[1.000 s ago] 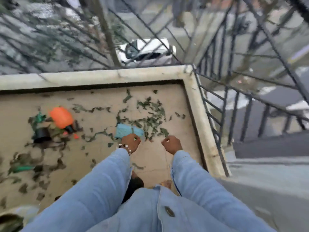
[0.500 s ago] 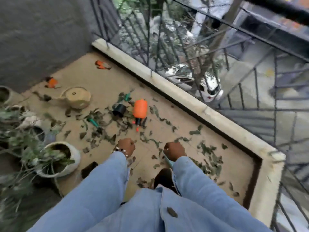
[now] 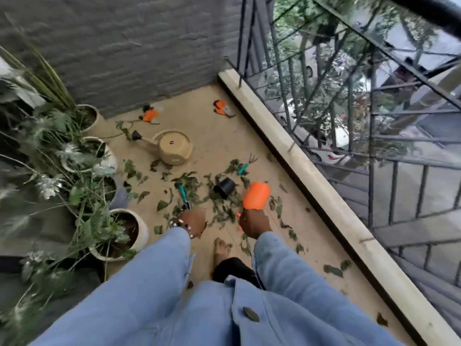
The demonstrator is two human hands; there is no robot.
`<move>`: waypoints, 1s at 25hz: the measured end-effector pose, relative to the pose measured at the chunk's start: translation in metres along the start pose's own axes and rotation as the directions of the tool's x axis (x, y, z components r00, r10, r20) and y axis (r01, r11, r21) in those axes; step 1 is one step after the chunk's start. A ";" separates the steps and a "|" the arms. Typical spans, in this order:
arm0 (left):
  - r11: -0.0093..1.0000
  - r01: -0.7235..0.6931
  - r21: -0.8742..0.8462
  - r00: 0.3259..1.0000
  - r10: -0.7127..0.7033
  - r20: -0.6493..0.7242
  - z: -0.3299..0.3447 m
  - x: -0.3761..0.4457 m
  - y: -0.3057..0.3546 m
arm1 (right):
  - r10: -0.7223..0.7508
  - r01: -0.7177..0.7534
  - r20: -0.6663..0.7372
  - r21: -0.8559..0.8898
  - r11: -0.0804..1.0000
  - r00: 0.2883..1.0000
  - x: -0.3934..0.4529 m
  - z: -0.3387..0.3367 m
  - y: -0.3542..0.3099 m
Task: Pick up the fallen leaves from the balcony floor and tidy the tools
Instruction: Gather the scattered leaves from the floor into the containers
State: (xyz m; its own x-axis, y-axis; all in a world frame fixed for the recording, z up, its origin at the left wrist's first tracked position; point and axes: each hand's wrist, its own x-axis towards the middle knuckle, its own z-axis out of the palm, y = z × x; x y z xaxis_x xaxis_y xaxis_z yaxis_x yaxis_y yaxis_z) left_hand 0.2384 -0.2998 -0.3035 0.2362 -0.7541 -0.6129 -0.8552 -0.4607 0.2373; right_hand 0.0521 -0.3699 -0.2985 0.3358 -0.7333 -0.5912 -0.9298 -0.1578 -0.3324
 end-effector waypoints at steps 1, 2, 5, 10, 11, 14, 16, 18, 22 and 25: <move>1.000 0.025 -0.005 1.000 -0.025 -0.016 -0.018 0.018 -0.003 | 0.034 -0.034 -0.006 0.048 0.998 0.999 0.023 -0.015 -0.012; 0.999 0.048 -0.014 0.998 -0.048 -0.037 -0.037 0.035 -0.006 | 0.058 -0.056 -0.035 0.067 0.996 0.998 0.043 -0.035 -0.027; 0.989 0.101 -0.108 0.988 -0.113 -0.105 -0.075 0.075 -0.016 | -0.003 0.002 -0.060 -0.007 1.000 0.998 0.103 -0.071 -0.054; 0.988 0.105 -0.117 0.987 -0.118 -0.112 -0.128 0.141 -0.027 | -0.121 0.124 0.057 -0.036 0.992 0.991 0.180 -0.109 -0.090; 0.990 0.088 -0.113 0.988 -0.101 -0.118 -0.139 0.160 -0.030 | -0.125 0.127 0.057 -0.040 0.991 0.991 0.196 -0.115 -0.093; 0.996 0.050 -0.075 0.995 -0.057 -0.082 -0.175 0.222 -0.028 | -0.048 0.050 0.058 -0.025 0.998 0.997 0.247 -0.135 -0.099; 0.997 0.014 -0.073 0.998 -0.019 -0.065 -0.207 0.274 -0.026 | -0.003 0.003 0.032 0.003 1.000 0.999 0.296 -0.155 -0.108; 0.999 -0.010 -0.042 1.000 0.010 -0.010 -0.243 0.326 -0.023 | 0.058 -0.058 0.017 0.037 0.998 0.998 0.341 -0.176 -0.118; 0.994 -0.097 0.044 0.991 0.092 0.092 -0.329 0.417 -0.021 | 0.254 -0.248 -0.032 0.129 0.960 0.967 0.409 -0.232 -0.141; 0.987 -0.118 0.106 0.990 0.110 0.083 -0.405 0.490 -0.015 | 0.383 -0.333 -0.113 0.315 0.889 0.917 0.460 -0.277 -0.156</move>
State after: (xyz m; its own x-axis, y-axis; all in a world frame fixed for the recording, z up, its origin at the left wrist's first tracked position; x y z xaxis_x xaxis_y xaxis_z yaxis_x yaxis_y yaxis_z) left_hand 0.5533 -0.8517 -0.3020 0.1016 -0.7587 -0.6435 -0.9212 -0.3159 0.2270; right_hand 0.3101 -0.8653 -0.3147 -0.0653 -0.8073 -0.5865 -0.8909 0.3120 -0.3302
